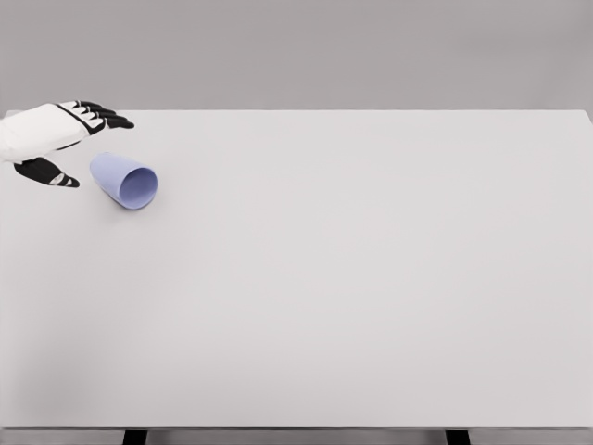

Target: Flip the cup with left arm and place it on the table

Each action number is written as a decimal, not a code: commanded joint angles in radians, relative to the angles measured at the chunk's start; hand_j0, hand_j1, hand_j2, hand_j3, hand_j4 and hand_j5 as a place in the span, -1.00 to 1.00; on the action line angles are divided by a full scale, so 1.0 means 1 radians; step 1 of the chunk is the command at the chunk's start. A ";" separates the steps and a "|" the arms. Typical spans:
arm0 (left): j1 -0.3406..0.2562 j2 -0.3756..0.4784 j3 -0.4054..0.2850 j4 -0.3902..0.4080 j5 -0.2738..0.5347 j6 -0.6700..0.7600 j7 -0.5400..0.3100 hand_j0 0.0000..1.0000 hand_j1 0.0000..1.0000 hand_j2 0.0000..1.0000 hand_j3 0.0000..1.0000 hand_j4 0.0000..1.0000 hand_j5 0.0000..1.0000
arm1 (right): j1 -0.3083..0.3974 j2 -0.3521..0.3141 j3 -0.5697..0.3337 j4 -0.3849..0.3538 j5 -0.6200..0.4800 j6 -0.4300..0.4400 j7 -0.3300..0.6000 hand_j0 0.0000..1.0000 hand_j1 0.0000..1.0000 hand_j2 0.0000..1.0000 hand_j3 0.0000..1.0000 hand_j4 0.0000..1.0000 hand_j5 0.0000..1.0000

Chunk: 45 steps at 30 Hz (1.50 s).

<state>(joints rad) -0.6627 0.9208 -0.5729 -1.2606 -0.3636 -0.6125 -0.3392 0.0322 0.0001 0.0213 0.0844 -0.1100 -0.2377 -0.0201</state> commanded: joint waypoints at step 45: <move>-0.097 -0.157 -0.114 0.268 -0.078 0.002 0.002 1.00 1.00 1.00 1.00 1.00 1.00 | 0.000 0.000 -0.001 0.000 0.000 0.000 0.000 1.00 1.00 1.00 1.00 1.00 1.00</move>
<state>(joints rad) -0.7593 0.7669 -0.6886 -1.0006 -0.4468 -0.6125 -0.3380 0.0322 0.0001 0.0210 0.0844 -0.1100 -0.2377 -0.0201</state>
